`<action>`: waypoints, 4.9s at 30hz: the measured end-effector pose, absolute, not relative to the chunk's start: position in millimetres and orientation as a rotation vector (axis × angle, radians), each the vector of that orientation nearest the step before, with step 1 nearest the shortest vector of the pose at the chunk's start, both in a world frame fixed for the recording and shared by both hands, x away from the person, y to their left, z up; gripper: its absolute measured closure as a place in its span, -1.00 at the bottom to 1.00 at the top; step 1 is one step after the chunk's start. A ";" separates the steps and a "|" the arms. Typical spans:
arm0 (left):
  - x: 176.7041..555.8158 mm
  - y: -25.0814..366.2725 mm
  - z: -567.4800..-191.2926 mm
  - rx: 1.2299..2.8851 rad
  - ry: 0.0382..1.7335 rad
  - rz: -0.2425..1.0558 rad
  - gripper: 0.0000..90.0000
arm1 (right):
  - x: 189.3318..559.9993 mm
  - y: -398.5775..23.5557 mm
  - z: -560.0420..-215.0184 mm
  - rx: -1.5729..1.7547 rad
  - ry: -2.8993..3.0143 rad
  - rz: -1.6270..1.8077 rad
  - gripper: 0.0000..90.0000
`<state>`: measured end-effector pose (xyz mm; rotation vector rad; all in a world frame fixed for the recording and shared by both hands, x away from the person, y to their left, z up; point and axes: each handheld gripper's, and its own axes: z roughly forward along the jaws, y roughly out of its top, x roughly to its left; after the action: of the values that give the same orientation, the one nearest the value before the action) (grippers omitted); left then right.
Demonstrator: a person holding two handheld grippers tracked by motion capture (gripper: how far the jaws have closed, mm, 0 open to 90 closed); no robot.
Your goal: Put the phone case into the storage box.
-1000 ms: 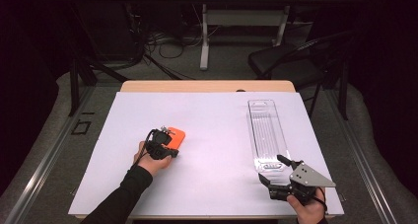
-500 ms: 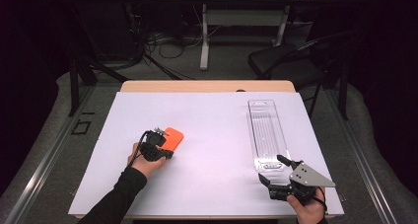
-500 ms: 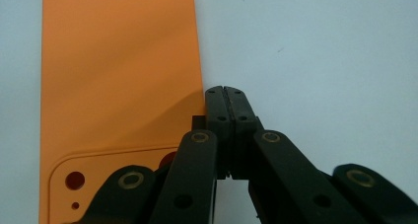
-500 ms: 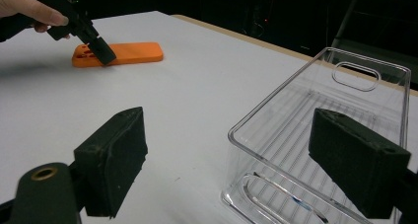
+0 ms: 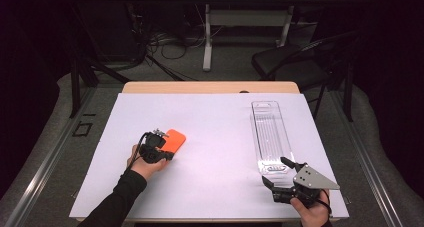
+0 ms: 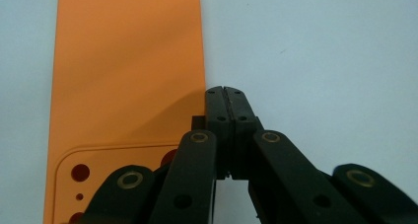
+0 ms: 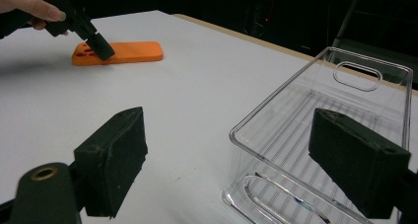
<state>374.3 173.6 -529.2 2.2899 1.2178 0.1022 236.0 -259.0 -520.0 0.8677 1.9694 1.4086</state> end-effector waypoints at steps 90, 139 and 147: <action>410.1 185.7 -497.8 2.383 1.228 0.100 -0.97 | 236.7 -258.0 -521.4 0.868 1.984 1.403 -0.68; 439.3 171.6 -536.0 2.552 1.359 0.004 -0.83 | 237.7 -257.3 -522.6 0.868 1.988 1.408 -0.68; 439.9 167.2 -537.0 2.584 1.362 0.017 -0.84 | 237.6 -256.9 -522.7 0.868 1.991 1.408 -0.68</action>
<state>439.9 167.2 -537.0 2.5843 1.3620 0.0170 237.6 -256.9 -522.7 0.8680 1.9911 1.4078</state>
